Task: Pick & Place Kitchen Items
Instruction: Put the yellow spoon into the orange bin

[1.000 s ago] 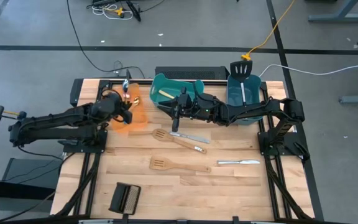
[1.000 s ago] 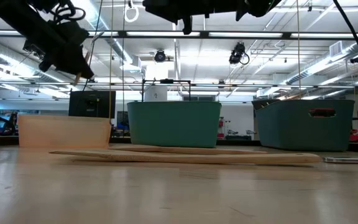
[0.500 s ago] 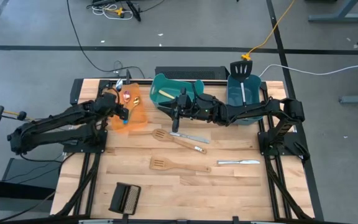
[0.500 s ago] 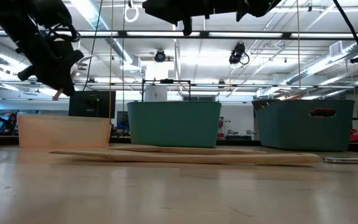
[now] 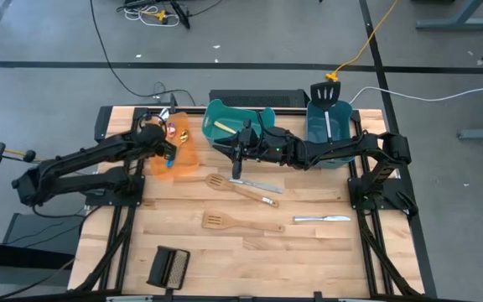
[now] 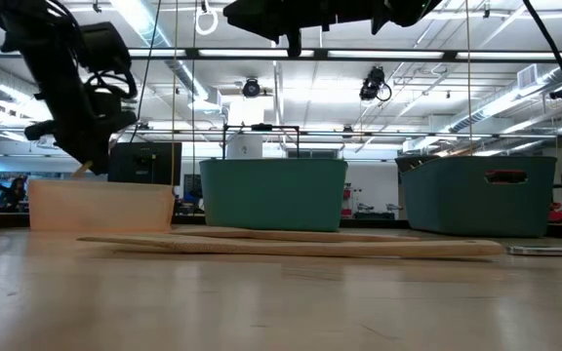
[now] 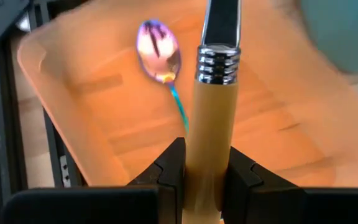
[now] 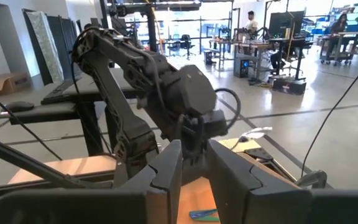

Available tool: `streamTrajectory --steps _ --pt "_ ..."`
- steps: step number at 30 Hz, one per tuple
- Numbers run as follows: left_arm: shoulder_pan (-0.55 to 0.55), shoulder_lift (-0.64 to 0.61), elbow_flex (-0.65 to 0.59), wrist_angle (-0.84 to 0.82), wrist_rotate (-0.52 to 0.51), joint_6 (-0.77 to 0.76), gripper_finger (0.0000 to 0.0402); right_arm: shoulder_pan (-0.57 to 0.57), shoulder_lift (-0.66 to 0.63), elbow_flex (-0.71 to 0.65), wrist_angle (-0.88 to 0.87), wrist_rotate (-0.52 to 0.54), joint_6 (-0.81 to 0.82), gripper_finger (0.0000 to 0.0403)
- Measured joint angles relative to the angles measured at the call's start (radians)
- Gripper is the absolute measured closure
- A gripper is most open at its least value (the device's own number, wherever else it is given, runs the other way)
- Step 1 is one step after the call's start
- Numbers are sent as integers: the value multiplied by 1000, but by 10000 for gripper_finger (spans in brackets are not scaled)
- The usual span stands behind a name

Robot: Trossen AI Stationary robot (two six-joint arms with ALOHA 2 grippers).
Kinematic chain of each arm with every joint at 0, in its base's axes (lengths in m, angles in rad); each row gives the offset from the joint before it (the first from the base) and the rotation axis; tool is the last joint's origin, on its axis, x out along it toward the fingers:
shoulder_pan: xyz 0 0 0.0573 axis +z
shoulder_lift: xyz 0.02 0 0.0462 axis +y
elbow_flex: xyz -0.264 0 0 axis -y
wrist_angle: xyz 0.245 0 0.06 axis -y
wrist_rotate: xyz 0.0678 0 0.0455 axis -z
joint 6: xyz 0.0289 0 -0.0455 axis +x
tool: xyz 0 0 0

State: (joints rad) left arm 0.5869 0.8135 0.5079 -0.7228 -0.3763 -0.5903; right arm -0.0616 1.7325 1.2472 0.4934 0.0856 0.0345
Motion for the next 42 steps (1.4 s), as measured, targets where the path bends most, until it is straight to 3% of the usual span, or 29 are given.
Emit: streamTrajectory --steps 9,15,25,35,42 --pt "52 126 0 0 45 21 335 0 0 0 -5 0 0 316" --pt "87 195 0 2 144 26 335 0 0 0 -17 0 0 316" --pt "112 297 0 17 225 27 335 0 0 0 -20 0 0 316" --pt "113 365 0 43 225 29 319 0 0 0 -24 0 0 316" --pt "113 365 0 97 222 58 334 0 0 0 -29 0 0 316"
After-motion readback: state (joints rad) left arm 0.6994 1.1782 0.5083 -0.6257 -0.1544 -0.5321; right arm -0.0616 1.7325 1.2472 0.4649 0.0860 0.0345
